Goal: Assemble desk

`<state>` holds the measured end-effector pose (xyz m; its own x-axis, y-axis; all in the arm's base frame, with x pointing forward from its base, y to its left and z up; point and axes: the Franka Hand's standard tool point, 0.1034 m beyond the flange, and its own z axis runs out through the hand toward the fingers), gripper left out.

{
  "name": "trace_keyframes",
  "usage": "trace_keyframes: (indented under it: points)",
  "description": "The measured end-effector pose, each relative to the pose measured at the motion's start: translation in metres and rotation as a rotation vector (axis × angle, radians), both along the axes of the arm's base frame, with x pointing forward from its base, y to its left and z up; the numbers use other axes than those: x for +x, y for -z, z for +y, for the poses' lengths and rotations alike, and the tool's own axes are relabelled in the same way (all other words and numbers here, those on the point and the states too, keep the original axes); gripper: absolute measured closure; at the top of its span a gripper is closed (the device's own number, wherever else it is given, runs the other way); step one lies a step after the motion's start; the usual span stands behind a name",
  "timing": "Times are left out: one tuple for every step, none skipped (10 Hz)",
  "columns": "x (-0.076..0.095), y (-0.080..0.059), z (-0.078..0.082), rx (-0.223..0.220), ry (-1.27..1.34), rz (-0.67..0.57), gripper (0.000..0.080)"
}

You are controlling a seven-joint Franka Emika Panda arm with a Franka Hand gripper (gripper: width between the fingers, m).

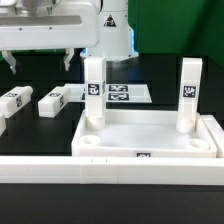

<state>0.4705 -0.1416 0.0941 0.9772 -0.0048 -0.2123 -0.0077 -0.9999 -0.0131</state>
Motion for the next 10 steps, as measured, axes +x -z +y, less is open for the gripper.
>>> trace_keyframes:
  points:
    - [-0.004,0.003,0.002,0.013,0.115,0.005,0.0150]
    - [-0.006,0.004,0.002,0.017,0.161,0.005,0.0150]
    - [-0.005,0.004,0.004,0.017,0.156,0.004,0.0150]
    - [-0.005,0.004,0.004,0.017,0.152,0.004,0.0150]
    - [-0.005,0.004,0.003,0.018,0.151,0.004,0.0150]
    - [-0.008,0.003,0.001,0.029,0.105,-0.001,0.0150]
    - [-0.016,0.003,0.001,0.041,0.046,-0.022,0.0150]
    - [-0.023,0.004,0.003,0.047,0.035,-0.023,0.0150]
    - [-0.029,0.007,0.003,0.047,0.021,-0.026,0.0150]
    - [-0.033,0.013,0.005,0.040,0.014,-0.033,0.0150]
